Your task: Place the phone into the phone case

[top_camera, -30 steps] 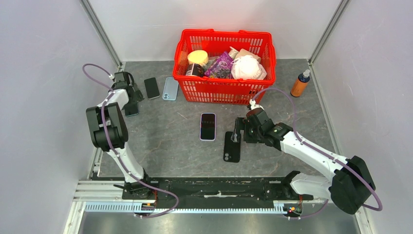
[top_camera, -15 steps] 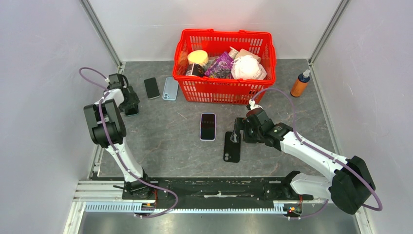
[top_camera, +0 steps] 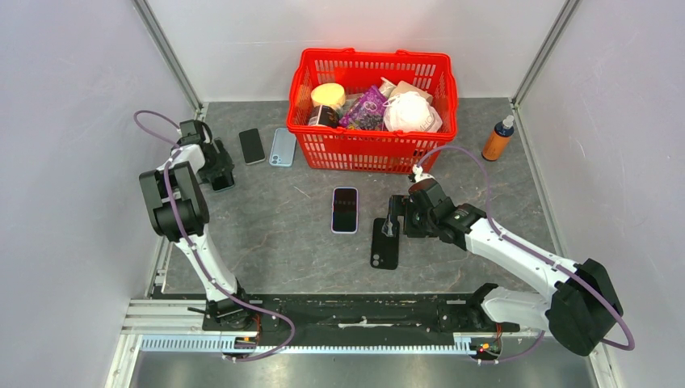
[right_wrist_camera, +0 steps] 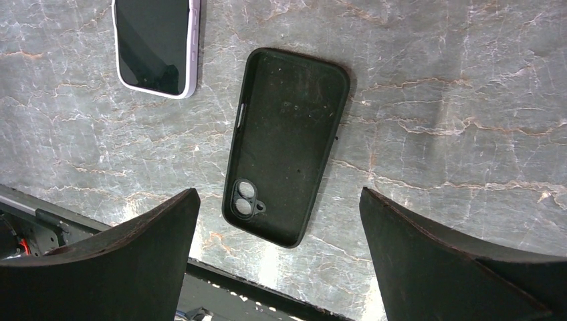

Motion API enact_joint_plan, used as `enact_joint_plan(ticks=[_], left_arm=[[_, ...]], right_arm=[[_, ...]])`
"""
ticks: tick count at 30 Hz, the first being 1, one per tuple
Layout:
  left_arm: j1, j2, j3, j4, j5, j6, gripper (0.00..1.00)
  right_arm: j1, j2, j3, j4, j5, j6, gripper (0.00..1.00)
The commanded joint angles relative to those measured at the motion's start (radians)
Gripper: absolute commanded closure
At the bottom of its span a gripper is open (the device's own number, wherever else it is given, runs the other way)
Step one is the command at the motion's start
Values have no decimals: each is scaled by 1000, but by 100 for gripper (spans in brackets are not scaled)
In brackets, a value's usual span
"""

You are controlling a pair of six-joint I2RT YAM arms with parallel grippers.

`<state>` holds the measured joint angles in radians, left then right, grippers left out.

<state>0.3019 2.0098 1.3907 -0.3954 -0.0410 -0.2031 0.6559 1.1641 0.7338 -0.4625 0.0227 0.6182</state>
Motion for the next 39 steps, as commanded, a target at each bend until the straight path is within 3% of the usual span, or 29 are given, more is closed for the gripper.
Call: enact_joint_plan(ticks=[1,15,28,32,39], left_arm=[[2,19,16,-26,36,45,15],[-1,60,60,-81,77,76,15],[-21,79,72,-146,-86,87,22],[-38,88,78,-169,-89,80,28],[-52,30,65,-236,-2,-12,52]], right_arm=[[-5,-17,12,34,-6,-17,3],[-4,-17,21,30,-20,-19,3],[-4,-3,21,44,-67,-23,3],[-4,-5,21,44,-72,-21,3],[-5,-1,20,51,-66,-17,3]])
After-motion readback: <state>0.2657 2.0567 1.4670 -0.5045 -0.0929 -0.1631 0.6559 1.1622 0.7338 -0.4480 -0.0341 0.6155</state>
